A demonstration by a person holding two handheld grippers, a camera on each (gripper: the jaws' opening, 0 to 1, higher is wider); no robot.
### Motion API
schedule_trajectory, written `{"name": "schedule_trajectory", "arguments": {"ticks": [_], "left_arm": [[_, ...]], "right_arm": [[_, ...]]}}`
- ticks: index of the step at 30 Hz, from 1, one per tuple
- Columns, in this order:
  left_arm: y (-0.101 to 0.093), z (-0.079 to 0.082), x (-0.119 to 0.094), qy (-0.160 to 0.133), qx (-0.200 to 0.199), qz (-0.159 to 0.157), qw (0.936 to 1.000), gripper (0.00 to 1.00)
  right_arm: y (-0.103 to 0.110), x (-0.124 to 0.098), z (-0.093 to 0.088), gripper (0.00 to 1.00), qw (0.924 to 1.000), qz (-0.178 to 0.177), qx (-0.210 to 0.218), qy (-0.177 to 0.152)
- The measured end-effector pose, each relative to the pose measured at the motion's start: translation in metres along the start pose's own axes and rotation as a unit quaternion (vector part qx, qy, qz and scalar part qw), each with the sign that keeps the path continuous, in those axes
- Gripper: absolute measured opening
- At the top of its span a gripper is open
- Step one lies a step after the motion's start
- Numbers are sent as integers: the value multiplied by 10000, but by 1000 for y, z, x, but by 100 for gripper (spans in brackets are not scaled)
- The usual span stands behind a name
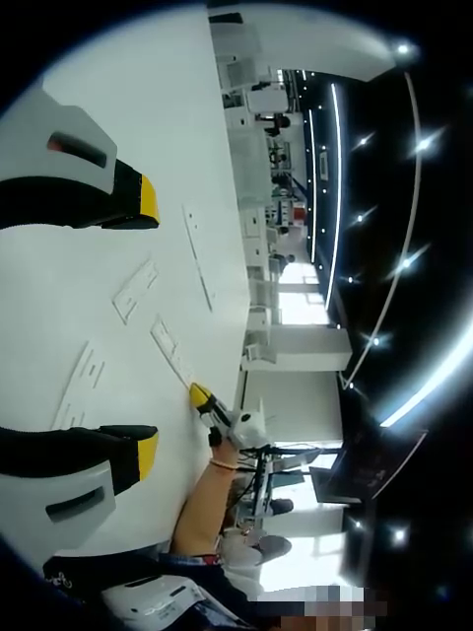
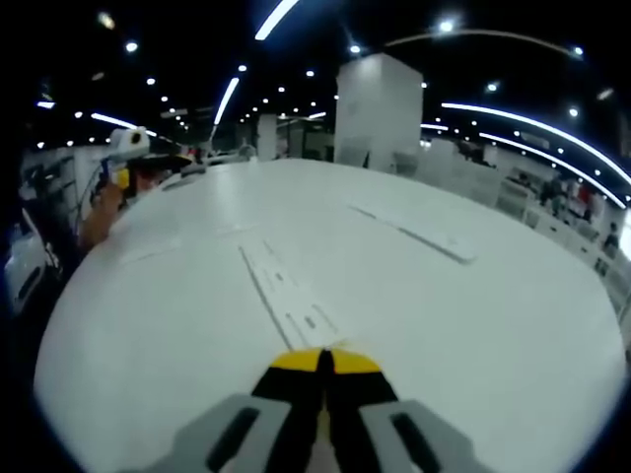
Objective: Locate the socket holder cover, grip the socket holder cover, clip it into the socket holder slot.
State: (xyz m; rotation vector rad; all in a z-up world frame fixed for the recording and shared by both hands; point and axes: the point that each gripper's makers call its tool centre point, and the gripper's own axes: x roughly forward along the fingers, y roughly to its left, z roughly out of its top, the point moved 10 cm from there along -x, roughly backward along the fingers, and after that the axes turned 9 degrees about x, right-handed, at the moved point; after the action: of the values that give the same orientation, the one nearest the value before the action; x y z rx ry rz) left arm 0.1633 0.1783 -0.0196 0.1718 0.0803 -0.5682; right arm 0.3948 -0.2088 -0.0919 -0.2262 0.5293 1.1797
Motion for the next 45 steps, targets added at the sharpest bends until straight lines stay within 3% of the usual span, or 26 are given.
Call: {"name": "schedule_trajectory", "arguments": {"ticks": [8,45], "left_arm": [[1,0,-1,2,-1,9,10000,81],[4,0,-1,18,5,10,10000,81]], "right_arm": [[1,-2,-1,4,9999,164,-5,44],[7,13,5,4,9997,200,-131,-30]]}}
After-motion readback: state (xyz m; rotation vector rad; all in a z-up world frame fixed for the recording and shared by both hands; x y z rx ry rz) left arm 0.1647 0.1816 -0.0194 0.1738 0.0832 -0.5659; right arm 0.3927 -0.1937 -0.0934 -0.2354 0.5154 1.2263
